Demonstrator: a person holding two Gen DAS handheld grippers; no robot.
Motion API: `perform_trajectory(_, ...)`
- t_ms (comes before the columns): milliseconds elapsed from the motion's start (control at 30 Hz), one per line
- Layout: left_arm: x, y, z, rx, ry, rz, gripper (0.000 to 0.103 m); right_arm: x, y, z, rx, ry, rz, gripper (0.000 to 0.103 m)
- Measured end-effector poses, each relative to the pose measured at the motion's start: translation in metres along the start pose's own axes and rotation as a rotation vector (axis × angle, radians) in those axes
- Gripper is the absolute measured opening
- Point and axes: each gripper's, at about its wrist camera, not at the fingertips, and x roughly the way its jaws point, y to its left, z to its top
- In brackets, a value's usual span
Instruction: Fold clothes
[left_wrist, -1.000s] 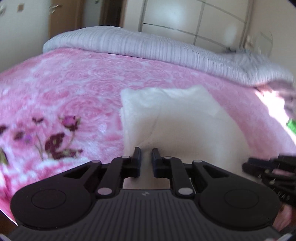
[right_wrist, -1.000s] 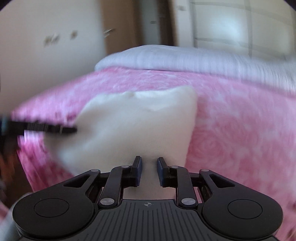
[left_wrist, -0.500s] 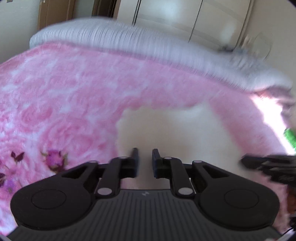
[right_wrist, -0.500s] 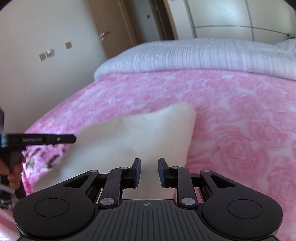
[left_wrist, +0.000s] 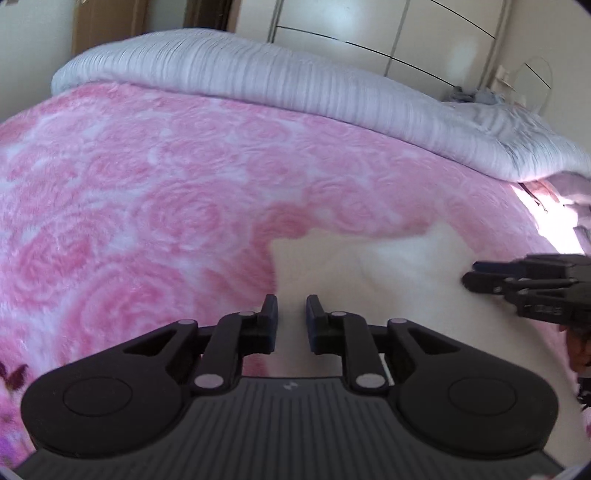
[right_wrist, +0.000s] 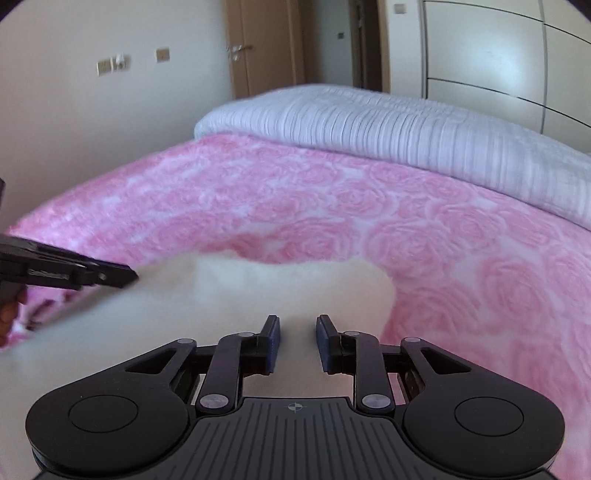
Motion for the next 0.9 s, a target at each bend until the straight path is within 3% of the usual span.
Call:
perform_trajectory(67, 0.002, 0.006, -0.002, -0.02, -0.004, 0.006, 0.028, 0.014, -0.015, 0.002, 0.073, 0.011, 0.023, 0.026)
perform_trajectory(133, 0.004, 0.011, -0.002, -0.049, -0.003, -0.003, 0.028, 0.016, -0.025, 0.007, 0.139, 0.01, 0.035, 0.026)
perform_trajectory(233, -0.001, 0.007, 0.004, -0.053, -0.007, -0.008, 0.021, 0.009, -0.019, 0.016, 0.088, -0.03, 0.005, 0.026)
perform_trajectory(367, -0.015, -0.009, 0.021, 0.01, -0.062, -0.028, 0.01, 0.014, -0.004, 0.023, 0.003, -0.025, 0.039, 0.026)
perform_trajectory(433, -0.015, -0.017, 0.03, 0.029, -0.063, -0.095, 0.007, 0.02, -0.004, 0.024, 0.013, -0.022, 0.053, 0.026)
perform_trajectory(533, 0.001, -0.037, 0.037, 0.12, -0.037, -0.115, 0.005, 0.025, -0.003, 0.025, 0.024, -0.025, 0.08, 0.026)
perform_trajectory(633, 0.035, -0.048, 0.033, 0.184, 0.058, -0.128, 0.004, 0.032, -0.001, 0.027, 0.004, -0.017, 0.086, 0.026)
perform_trajectory(700, 0.044, -0.046, 0.03, 0.213, 0.042, -0.102, 0.003, 0.041, -0.002, 0.028, -0.001, -0.004, 0.058, 0.026)
perform_trajectory(800, 0.046, -0.032, 0.029, 0.144, 0.031, -0.081, 0.003, 0.049, -0.014, 0.029, 0.037, -0.008, 0.031, 0.026)
perform_trajectory(900, 0.052, -0.025, 0.023, 0.152, 0.033, 0.006, 0.003, 0.054, -0.029, 0.027, 0.118, -0.004, 0.027, 0.026)
